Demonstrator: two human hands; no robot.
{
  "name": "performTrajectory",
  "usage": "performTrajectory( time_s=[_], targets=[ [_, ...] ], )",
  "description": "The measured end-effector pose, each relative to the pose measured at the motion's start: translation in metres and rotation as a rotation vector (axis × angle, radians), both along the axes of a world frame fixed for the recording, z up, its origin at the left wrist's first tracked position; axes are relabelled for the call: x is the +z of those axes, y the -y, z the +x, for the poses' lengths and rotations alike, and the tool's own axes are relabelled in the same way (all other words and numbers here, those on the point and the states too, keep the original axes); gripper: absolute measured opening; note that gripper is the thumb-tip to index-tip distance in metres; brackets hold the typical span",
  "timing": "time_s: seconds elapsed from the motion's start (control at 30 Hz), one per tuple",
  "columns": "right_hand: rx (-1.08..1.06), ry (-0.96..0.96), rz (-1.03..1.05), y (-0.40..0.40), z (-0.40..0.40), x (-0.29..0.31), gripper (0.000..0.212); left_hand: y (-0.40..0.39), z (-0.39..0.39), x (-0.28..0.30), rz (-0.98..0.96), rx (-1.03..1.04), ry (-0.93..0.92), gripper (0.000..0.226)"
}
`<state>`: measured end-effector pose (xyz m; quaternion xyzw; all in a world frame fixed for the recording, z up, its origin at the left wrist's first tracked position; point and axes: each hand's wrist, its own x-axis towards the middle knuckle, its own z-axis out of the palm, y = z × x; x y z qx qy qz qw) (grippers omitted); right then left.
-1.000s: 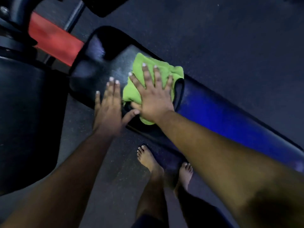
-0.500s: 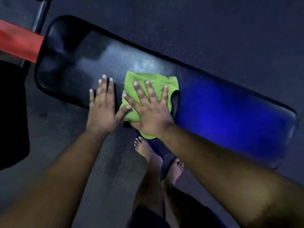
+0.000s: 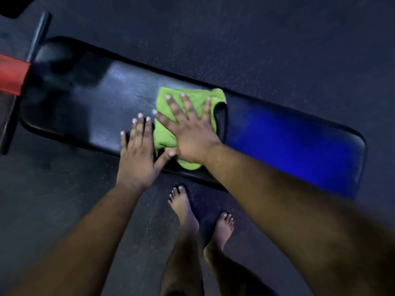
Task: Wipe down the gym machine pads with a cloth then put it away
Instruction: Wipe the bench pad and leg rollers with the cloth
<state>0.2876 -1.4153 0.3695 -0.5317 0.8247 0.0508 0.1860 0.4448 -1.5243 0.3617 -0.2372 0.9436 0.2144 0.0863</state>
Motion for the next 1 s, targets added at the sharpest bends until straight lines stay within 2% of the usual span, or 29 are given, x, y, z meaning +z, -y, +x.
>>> performTrajectory(
  time_s=[0.1,0.23,0.27,0.33,0.4,0.47,0.53,0.57,0.77,1.0],
  targets=[
    [0.051,-0.077,0.007,-0.034,-0.038,-0.002,0.1,-0.007,-0.015,-0.002,-0.035,-0.078,0.046,0.11],
    [-0.4,-0.099,0.05,-0.171,-0.095,0.014,0.099,-0.034,-0.041,0.01,-0.041,-0.184,0.11,0.111],
    [-0.475,-0.125,0.058,-0.19,-0.096,0.019,0.098,-0.041,-0.047,0.012,-0.038,-0.205,0.115,0.111],
    [-0.537,-0.131,0.114,-0.179,-0.083,0.017,0.097,-0.056,-0.057,0.014,-0.026,-0.248,0.122,0.111],
    [-0.447,-0.056,0.071,-0.131,-0.067,0.008,0.095,-0.072,-0.067,0.011,-0.021,-0.258,0.101,0.112],
    [-0.256,0.017,-0.003,-0.093,-0.061,0.004,0.09,-0.077,-0.073,0.007,-0.009,-0.214,0.079,0.115],
    [-0.196,-0.014,-0.032,-0.111,-0.079,0.003,0.09,-0.086,-0.08,0.005,-0.039,-0.217,0.078,0.115],
    [-0.231,-0.037,-0.019,-0.139,-0.088,0.003,0.092,-0.093,-0.083,0.004,-0.058,-0.259,0.091,0.115],
    [-0.654,-0.11,0.076,-0.308,-0.113,0.022,0.092,-0.141,-0.105,0.016,-0.075,-0.464,0.126,0.113],
    [-1.056,-0.047,0.009,-0.366,-0.043,0.023,0.085,-0.168,-0.091,0.017,-0.103,-0.591,0.127,0.112]
  ],
)
